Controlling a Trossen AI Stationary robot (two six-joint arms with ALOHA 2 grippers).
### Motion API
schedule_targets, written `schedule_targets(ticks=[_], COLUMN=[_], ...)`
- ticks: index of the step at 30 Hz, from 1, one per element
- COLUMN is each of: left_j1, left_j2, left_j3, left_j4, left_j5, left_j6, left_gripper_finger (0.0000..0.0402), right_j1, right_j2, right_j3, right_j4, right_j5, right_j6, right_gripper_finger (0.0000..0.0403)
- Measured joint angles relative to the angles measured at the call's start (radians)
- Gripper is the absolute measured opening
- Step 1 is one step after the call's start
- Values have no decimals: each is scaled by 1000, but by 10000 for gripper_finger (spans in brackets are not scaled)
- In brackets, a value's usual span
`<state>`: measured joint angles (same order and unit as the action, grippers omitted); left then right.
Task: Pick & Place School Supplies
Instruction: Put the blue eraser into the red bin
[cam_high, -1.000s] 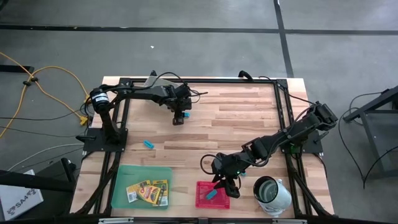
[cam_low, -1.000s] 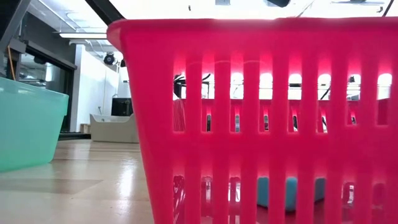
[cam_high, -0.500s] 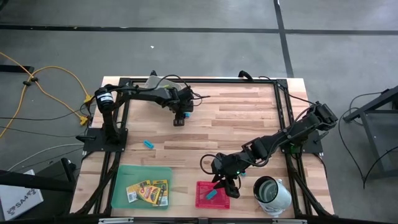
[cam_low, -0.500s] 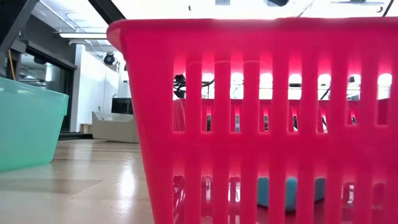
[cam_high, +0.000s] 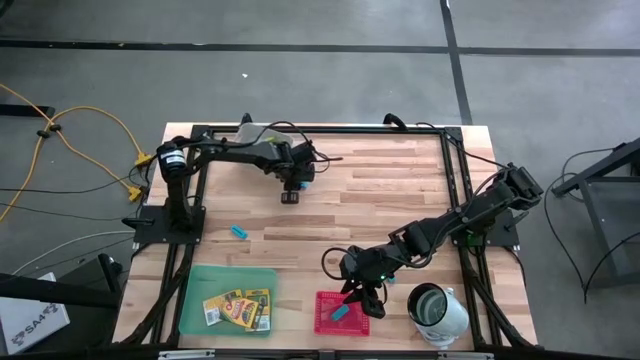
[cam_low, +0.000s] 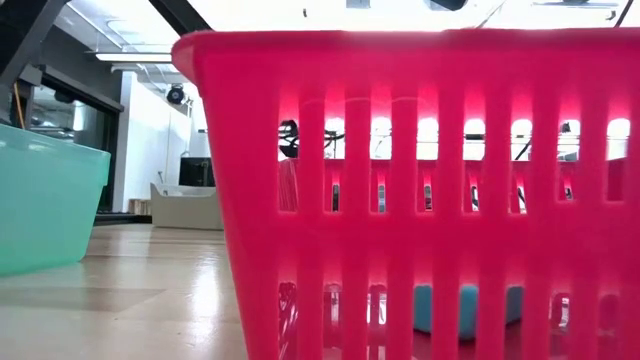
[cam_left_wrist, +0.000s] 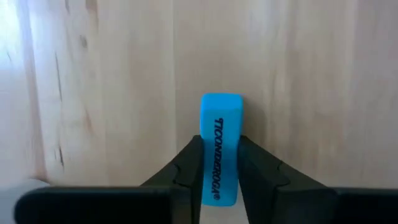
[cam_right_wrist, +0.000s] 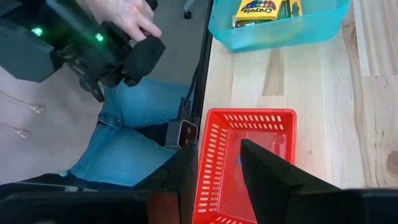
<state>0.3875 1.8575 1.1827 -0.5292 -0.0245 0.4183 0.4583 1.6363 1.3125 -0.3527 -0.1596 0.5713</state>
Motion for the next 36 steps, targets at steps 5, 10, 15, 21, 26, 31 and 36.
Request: schedule_targets(ticks=[5,10,15,21,26,31,36], left_j1=[-30,-63,-97,-157,-239,-363,-505], left_j2=[0,0,-2,-52,-144,-229,-270], left_j3=[12,12,12,18,20,20,21], left_j4=[9,4,4,-45,-62,-62,-30], left_j5=[3,1,-22,-78,-79,-22,-11], left_j6=[1,1,1,10,-62,-131,-186], left_gripper_finger=[61,61,61,61,61,61,61], right_j1=[4,8,13,16,15,15,15], right_j2=[0,0,0,0,0,0,0], right_j3=[0,0,0,0,0,0,0], right_j4=[-2,-2,-3,-6,-39,-135,-274], right_j5=[-3,-5,-2,-1,6,60,157], right_j6=[0,5,8,27,44,93,140], right_gripper_finger=[112,112,112,112,112,112,112])
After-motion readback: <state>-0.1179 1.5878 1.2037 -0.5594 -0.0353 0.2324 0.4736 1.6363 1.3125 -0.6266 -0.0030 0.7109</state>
